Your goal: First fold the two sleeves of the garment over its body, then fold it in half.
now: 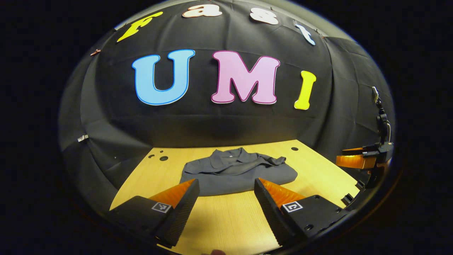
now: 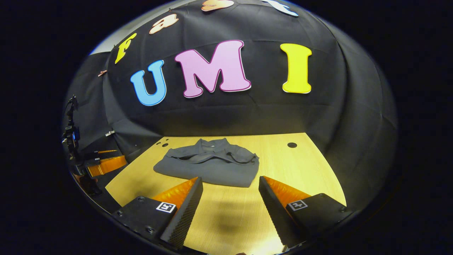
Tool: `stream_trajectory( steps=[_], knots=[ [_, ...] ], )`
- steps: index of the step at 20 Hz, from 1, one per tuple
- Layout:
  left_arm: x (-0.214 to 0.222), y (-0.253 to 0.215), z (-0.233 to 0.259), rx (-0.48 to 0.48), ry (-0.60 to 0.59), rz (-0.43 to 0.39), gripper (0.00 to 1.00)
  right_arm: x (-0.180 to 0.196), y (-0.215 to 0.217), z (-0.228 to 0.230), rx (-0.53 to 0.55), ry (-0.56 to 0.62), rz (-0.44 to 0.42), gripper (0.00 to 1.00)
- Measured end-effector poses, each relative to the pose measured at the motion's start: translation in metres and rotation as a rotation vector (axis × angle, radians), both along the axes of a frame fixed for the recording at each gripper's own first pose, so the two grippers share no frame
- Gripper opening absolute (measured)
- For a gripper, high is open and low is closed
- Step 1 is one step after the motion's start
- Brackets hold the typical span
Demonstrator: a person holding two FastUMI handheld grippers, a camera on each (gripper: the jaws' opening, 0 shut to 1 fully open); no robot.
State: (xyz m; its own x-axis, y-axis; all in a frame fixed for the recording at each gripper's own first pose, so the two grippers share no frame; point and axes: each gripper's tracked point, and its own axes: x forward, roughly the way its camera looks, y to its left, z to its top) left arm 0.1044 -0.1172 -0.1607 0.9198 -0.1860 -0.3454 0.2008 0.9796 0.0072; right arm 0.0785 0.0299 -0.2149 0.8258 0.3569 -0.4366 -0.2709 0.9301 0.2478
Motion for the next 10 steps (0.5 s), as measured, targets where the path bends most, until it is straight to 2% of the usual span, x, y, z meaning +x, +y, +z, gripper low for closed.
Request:
stream_trajectory(
  steps=[5,10],
  knots=[
    [-0.003,-0.006,-0.005,-0.020,0.032,-0.001,0.98,0.001,-0.014,-0.006,0.012,0.023,-0.038,0.99],
    [0.003,-0.007,-0.002,0.012,0.021,0.026,0.98,0.007,-0.023,-0.016,0.024,0.037,-0.060,0.99]
  ],
)
